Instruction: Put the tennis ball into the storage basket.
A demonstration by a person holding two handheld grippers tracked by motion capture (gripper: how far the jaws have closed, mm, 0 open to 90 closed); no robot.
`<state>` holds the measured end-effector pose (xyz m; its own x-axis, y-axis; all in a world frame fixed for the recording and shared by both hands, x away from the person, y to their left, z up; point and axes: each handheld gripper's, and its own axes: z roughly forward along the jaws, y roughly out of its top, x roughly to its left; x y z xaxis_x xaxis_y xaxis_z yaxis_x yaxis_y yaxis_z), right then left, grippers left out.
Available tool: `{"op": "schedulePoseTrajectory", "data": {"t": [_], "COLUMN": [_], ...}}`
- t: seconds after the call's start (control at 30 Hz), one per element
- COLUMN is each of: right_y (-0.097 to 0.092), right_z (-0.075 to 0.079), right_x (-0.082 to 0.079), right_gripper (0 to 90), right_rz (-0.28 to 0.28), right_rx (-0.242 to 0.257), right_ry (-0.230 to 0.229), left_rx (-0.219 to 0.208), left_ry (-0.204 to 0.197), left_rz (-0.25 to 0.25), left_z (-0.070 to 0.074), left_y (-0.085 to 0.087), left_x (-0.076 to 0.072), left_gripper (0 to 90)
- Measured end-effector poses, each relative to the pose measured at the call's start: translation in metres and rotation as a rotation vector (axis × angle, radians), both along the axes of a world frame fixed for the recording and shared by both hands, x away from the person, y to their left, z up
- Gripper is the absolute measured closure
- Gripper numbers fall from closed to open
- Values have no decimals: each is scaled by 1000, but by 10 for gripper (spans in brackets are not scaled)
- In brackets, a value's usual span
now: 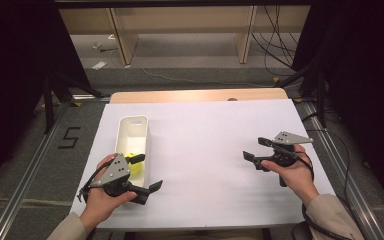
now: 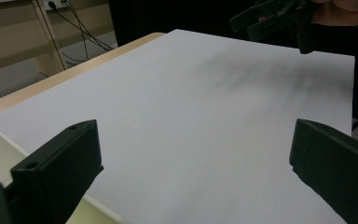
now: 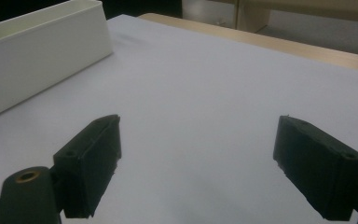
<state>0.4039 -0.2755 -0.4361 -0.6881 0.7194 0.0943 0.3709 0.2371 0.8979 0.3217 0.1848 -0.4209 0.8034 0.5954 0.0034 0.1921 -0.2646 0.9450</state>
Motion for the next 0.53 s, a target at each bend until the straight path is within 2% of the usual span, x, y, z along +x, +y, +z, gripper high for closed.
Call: {"op": "schedulePoseTrajectory", "data": {"t": [0.53], "right_y": [-1], "right_z": [-2], "right_x": [0], "right_gripper": [158], "right_rz": [-8], "right_rx": [20], "right_ry": [-1], "left_rx": [-8], "left_ry": [8], "left_rz": [-3], "left_z": [0], "left_y": [-1], "left_x": [1], "left_gripper": [17]}}
